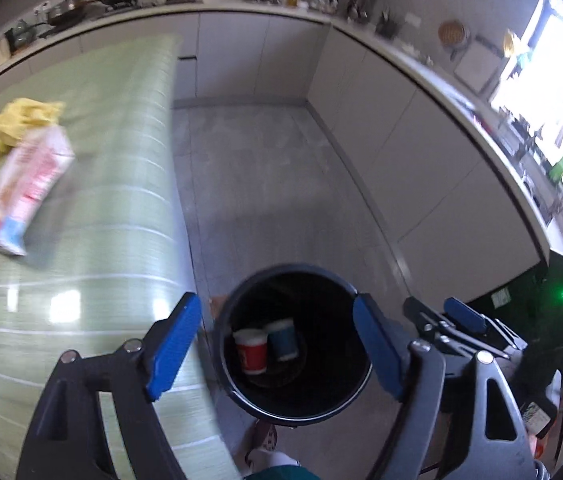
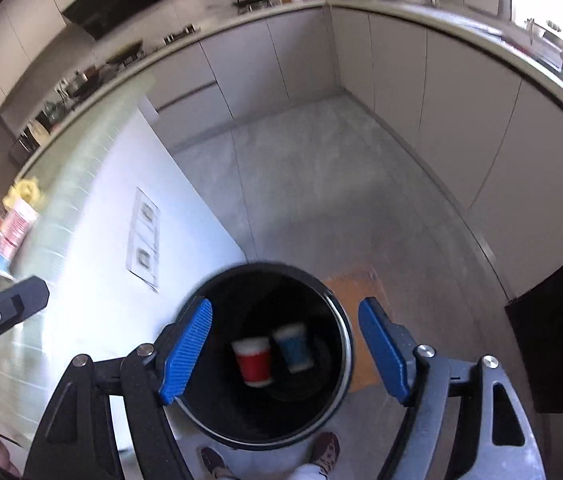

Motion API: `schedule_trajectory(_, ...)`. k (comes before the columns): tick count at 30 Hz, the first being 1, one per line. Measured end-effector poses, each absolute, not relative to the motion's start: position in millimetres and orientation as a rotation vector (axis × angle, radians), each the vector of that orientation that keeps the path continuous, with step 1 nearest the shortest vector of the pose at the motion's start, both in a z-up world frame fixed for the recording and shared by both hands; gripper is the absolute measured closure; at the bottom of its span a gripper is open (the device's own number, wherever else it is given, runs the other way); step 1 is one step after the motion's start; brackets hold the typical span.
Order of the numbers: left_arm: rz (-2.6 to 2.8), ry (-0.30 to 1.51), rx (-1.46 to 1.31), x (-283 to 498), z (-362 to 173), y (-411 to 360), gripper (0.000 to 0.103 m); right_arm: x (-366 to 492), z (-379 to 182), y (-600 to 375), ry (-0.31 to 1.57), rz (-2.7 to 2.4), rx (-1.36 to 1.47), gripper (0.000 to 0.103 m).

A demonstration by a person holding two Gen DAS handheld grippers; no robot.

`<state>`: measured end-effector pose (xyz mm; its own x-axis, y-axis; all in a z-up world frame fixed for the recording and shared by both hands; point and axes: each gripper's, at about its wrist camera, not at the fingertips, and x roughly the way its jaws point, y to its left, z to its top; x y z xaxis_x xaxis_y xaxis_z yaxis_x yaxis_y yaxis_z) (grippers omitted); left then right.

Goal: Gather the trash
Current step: 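Open both tools to drop the cups into the bin, then grasp the black spray can with left tool while right tool grasps Pepsi can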

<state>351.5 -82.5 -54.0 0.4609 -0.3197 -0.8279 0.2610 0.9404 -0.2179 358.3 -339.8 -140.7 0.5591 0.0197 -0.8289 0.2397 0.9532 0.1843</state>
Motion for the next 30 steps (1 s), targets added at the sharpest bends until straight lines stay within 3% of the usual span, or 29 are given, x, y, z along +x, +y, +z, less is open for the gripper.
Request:
schedule_trajectory(13,-0.149,0.879,-0.08,318,-10,82,0.021,364,-56,-166,0.847,-0.05,0.238,0.025)
schedule_trajectory(24,-0.017,0.843,-0.078,315,-11,226,0.02,363,-54,6,0.811,0.04,0.198,0.022)
schedule_trajectory(30,0.017,0.854,-0.106,319,-15,262,0.02,374,-54,55,0.818,0.072,0.165,0.022)
